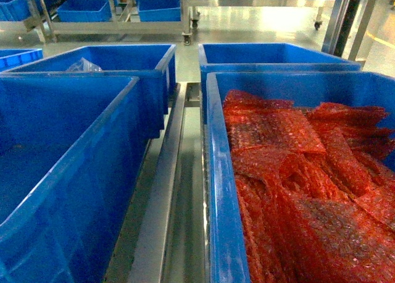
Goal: Pick blue part to blue bin on bottom shelf
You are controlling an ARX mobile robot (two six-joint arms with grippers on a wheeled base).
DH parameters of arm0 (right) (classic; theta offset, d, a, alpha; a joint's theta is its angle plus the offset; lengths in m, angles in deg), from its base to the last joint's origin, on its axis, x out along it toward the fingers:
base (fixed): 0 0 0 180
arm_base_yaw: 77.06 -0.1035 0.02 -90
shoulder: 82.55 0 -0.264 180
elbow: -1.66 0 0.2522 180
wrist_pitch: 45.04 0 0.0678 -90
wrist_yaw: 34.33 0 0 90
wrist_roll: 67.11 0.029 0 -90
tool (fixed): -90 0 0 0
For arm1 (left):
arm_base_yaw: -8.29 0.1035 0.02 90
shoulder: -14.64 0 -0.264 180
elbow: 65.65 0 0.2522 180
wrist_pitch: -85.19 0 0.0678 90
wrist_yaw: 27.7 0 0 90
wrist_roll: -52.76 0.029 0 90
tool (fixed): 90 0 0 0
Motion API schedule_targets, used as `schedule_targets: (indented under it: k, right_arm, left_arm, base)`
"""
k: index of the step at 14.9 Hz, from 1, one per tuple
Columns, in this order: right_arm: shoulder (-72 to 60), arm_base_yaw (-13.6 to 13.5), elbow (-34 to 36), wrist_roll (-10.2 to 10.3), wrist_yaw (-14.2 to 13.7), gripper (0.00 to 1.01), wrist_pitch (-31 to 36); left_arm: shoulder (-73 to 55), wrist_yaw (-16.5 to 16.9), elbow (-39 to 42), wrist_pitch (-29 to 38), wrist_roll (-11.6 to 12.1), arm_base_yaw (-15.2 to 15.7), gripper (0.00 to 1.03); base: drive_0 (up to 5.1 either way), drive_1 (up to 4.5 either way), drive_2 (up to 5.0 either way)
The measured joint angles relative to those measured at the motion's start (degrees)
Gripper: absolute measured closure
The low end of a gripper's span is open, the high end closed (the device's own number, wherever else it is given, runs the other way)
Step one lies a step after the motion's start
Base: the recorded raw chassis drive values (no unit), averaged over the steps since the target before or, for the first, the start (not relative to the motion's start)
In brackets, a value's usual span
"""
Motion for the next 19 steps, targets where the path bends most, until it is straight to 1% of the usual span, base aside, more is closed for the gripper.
schedule_targets:
  k: [9,10,11,12,13,14,15,16,17,18,19]
  right_arm:
    - [0.00,0.00,0.00,0.00,0.00,0.03,0.00]
    - [0.00,0.00,0.00,0.02,0.00,0.03,0.00]
    - [0.00,0.00,0.00,0.00,0.00,0.03,0.00]
    - [0.00,0.00,0.00,0.00,0.00,0.03,0.02]
    - [0.00,0.00,0.00,0.00,0.00,0.03,-0.02]
    - [0.00,0.00,0.00,0.02,0.00,0.03,-0.02]
    - [0.00,0.00,0.00,0.00,0.00,0.03,0.00]
    - [0.00,0.00,0.00,0.00,0.00,0.03,-0.02]
    - [0.00,0.00,0.00,0.00,0.00,0.03,-0.02]
    - [0.00,0.00,0.00,0.00,0.00,0.03,0.00]
    - [0.00,0.00,0.00,0.00,0.00,0.03,-0.02]
  left_arm:
    - [0.00,0.00,0.00,0.00,0.00,0.00,0.60]
    - [-0.90,-1.81,-1.66,-7.10,-1.49,-0.33,0.60]
    - [-1.90,-1.60,-2.16,-10.54,-3.04,-0.57,0.60]
    - [-2.38,-0.90,-2.16,-10.80,-3.69,-1.40,0.60]
    - [-5.25,5.16,-2.12,-4.33,-4.26,1.36,0.60]
    - [-13.09,12.50,-2.84,3.78,-4.83,9.33,0.60]
    - [-23.67,20.81,-4.22,10.73,-6.23,17.42,0.60]
    - [-32.02,25.68,-5.20,14.58,-6.27,21.11,0.60]
    - [-34.07,26.43,-5.18,14.86,-5.95,21.51,0.55]
    - [-33.09,26.29,-5.18,14.99,-5.90,21.81,0.40]
    - [-32.33,26.08,-5.25,15.28,-5.92,21.99,0.29]
  base:
    - [0.0,0.00,0.0]
    - [0.0,0.00,0.0]
    - [0.0,0.00,0.0]
    - [0.0,0.00,0.0]
    - [0.0,0.00,0.0]
    - [0.0,0.00,0.0]
    - [0.0,0.00,0.0]
    - [0.0,0.00,0.0]
    - [0.0,0.00,0.0]
    - [0.0,0.00,0.0]
    - [0.0,0.00,0.0]
